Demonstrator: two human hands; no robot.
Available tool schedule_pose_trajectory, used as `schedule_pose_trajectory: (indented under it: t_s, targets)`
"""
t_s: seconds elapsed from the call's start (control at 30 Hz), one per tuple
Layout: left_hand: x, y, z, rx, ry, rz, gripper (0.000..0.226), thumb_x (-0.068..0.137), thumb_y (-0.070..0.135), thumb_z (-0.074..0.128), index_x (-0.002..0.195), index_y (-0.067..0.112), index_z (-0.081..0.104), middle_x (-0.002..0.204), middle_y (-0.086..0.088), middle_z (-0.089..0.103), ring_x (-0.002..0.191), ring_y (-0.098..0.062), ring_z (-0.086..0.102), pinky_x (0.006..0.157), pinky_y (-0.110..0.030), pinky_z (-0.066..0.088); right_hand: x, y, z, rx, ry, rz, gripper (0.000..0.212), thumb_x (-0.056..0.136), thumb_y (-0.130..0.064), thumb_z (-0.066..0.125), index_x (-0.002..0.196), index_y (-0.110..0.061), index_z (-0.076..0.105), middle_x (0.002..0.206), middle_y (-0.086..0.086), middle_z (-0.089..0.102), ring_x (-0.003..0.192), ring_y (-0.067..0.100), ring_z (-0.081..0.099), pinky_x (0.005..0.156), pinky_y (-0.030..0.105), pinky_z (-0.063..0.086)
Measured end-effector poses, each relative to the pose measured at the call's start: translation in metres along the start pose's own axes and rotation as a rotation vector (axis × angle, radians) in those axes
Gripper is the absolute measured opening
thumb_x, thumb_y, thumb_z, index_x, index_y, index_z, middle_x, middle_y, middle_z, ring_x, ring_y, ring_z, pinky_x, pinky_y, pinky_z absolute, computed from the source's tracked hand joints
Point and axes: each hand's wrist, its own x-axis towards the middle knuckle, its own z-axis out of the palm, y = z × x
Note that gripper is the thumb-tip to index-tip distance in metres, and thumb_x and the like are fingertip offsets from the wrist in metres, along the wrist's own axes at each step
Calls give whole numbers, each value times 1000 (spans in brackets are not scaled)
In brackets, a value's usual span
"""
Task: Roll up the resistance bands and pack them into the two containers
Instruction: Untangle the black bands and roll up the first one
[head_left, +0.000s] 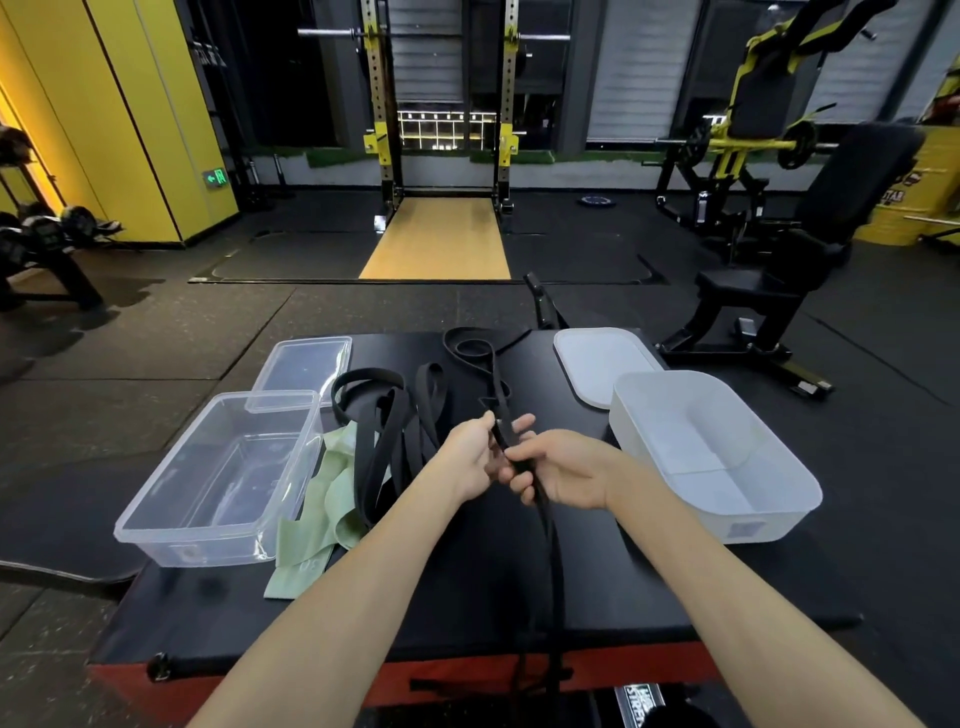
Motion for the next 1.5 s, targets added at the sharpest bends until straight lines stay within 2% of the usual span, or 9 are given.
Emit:
schedule_pose_trajectory:
  t_s: [0.2, 0.3, 0.5, 0.73, 0.9, 1.1, 1.27, 1.4, 1.5]
  targets:
    - [0, -2, 7, 6, -23, 141, 28, 102, 12, 40, 84, 6, 61, 82, -6, 62, 76, -18, 58, 74, -29, 48, -2, -2, -8, -210, 61, 150, 50, 99, -43, 40, 113, 1, 59, 101, 19, 68, 92, 30, 68, 84, 40, 54]
    - [-4, 2, 4, -11, -61, 157, 24, 99, 4, 43, 86, 1, 62, 69, -5, 67, 67, -16, 63, 66, -27, 54, 2, -10, -11, -148, 23, 131, 57, 97, -53, 35, 111, -4, 60, 103, 21, 66, 98, 37, 66, 75, 38, 56]
    - [-12, 7, -4, 101, -214, 138, 25, 95, 10, 54, 111, -7, 62, 91, -11, 70, 74, -16, 69, 73, -27, 59, 25, -23, -11, 92, 303, -101, 26, 94, -33, 55, 77, -14, 47, 57, -1, 36, 48, 12, 35, 46, 22, 39]
    - [-15, 7, -12, 608, -136, 71, 60, 89, 54, 54, 104, -2, 67, 101, -14, 72, 93, -21, 70, 74, -24, 57, 39, -30, -2, -78, 517, -210, 11, 84, 1, 52, 76, 1, 60, 64, 9, 56, 63, 22, 55, 59, 31, 49]
    - [-1, 12, -23, 225, -27, -11, 69, 99, 56, 23, 110, 0, 61, 88, -10, 73, 83, -23, 69, 81, -31, 51, 23, -21, 3, 6, 393, -154, 10, 86, -5, 46, 87, -4, 56, 60, 5, 49, 51, 17, 44, 54, 28, 40]
    - [5, 16, 2, 182, 30, 116, 34, 102, 30, 43, 89, 6, 63, 60, -3, 59, 42, -18, 42, 39, -23, 39, 15, -11, 5, -130, 210, -22, 17, 92, -6, 39, 90, -7, 56, 76, 8, 59, 65, 18, 56, 59, 25, 46]
    - [6, 18, 3, 147, -22, 182, 19, 99, 7, 47, 91, 6, 64, 80, -4, 64, 77, -17, 60, 83, -32, 51, 16, -18, -6, -175, 245, 78, 36, 93, -16, 37, 116, 3, 58, 109, 25, 66, 96, 35, 66, 76, 37, 53]
    - [1, 20, -6, 194, -132, 174, 17, 99, 7, 47, 98, 7, 64, 89, -4, 69, 81, -17, 66, 82, -34, 54, 21, -24, -8, 30, 404, -16, 22, 80, -5, 36, 83, -4, 57, 75, 13, 63, 63, 26, 58, 66, 34, 50]
    - [-4, 19, -8, 221, -172, 116, 18, 99, 5, 45, 97, 5, 62, 87, -6, 69, 74, -16, 68, 69, -27, 57, 33, -26, -8, 250, 454, -99, 21, 85, -9, 35, 92, 1, 52, 59, 10, 50, 42, 19, 40, 48, 28, 41]
